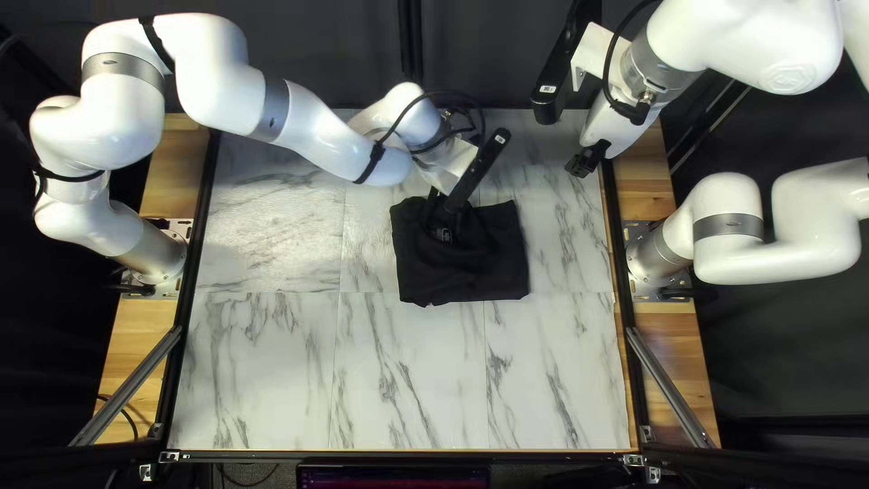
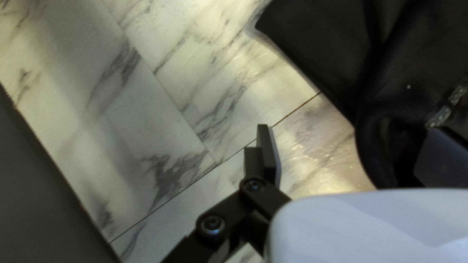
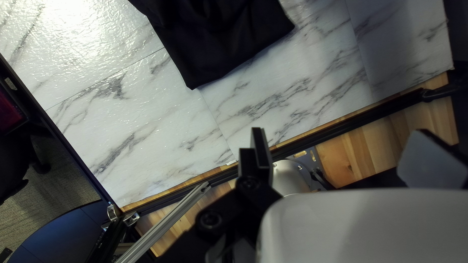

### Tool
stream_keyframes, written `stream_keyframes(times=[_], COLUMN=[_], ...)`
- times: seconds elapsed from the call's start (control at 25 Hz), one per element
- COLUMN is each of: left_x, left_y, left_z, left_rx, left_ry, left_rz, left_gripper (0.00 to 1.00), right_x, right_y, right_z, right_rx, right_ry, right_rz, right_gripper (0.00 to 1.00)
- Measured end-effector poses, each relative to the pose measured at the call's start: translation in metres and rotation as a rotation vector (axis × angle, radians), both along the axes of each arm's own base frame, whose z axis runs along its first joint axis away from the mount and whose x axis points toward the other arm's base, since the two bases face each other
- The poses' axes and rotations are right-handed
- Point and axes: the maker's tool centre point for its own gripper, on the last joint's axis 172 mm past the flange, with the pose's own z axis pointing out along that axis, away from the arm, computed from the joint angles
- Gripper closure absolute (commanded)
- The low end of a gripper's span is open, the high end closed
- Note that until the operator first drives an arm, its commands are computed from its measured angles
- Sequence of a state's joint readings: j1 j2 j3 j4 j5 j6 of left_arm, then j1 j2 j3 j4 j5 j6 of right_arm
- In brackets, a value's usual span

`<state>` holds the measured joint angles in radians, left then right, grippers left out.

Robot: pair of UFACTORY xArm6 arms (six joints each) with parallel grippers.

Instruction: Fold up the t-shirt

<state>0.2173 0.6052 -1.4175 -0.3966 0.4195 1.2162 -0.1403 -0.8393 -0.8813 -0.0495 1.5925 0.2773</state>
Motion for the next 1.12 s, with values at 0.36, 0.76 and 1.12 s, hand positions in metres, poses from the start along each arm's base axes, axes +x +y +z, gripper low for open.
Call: stream_keyframes(times=[0.36,0.76,1.12], left_x=[-0.009,-0.023,-0.030], left_y=[-0.002,-0.023,-0.056], left_z=[-0.011,0.001,0.042], left_rx=[-0.011,0.000,0.045], left_ry=[0.024,0.034,0.007], left_rz=[0.017,0.024,0.003], left_gripper=[1.00,1.00,1.00], right_x=[0.000,0.000,0.000], right_y=[0.000,0.000,0.000], right_z=[0.000,0.000,0.000], right_rx=[0.000,0.000,0.000], right_ry=[0.000,0.000,0.000], right_rz=[0.000,0.000,0.000], right_gripper=[0.00,0.00,0.00])
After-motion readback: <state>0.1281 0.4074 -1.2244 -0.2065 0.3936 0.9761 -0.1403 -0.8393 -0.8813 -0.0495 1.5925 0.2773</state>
